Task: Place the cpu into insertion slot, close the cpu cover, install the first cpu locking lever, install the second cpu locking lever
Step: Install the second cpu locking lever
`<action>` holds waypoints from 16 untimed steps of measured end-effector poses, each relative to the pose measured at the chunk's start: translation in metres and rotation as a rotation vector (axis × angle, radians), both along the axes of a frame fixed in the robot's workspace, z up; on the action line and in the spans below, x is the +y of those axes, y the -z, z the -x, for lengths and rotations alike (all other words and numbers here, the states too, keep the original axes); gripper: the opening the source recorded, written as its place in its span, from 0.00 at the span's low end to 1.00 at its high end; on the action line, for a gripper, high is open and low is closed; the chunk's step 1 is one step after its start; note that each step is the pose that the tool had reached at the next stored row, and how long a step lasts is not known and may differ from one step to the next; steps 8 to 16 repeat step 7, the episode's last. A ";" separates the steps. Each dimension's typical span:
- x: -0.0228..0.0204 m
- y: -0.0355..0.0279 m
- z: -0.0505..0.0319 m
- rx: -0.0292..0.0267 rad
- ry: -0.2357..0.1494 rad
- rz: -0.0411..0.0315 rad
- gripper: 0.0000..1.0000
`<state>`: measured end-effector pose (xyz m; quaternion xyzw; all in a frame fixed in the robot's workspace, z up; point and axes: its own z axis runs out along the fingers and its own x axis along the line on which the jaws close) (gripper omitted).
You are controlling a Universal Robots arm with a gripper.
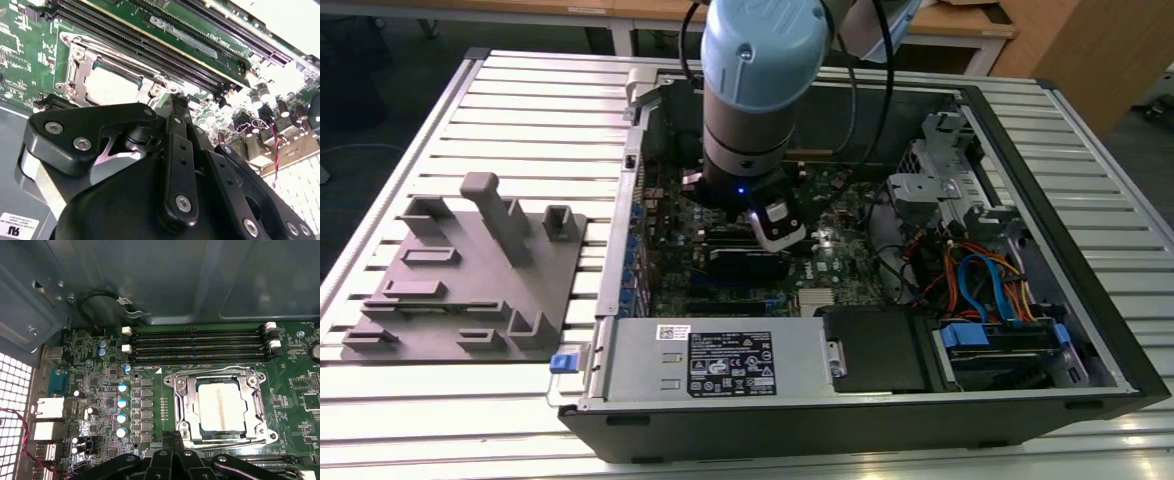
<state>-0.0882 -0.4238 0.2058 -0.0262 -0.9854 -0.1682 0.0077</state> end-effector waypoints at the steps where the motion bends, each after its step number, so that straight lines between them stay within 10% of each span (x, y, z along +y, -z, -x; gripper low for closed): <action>1: 0.0000 -0.0001 0.0000 0.0001 0.000 0.0001 0.10; 16: 0.0000 -0.0001 0.0000 0.0001 0.000 -0.0001 0.10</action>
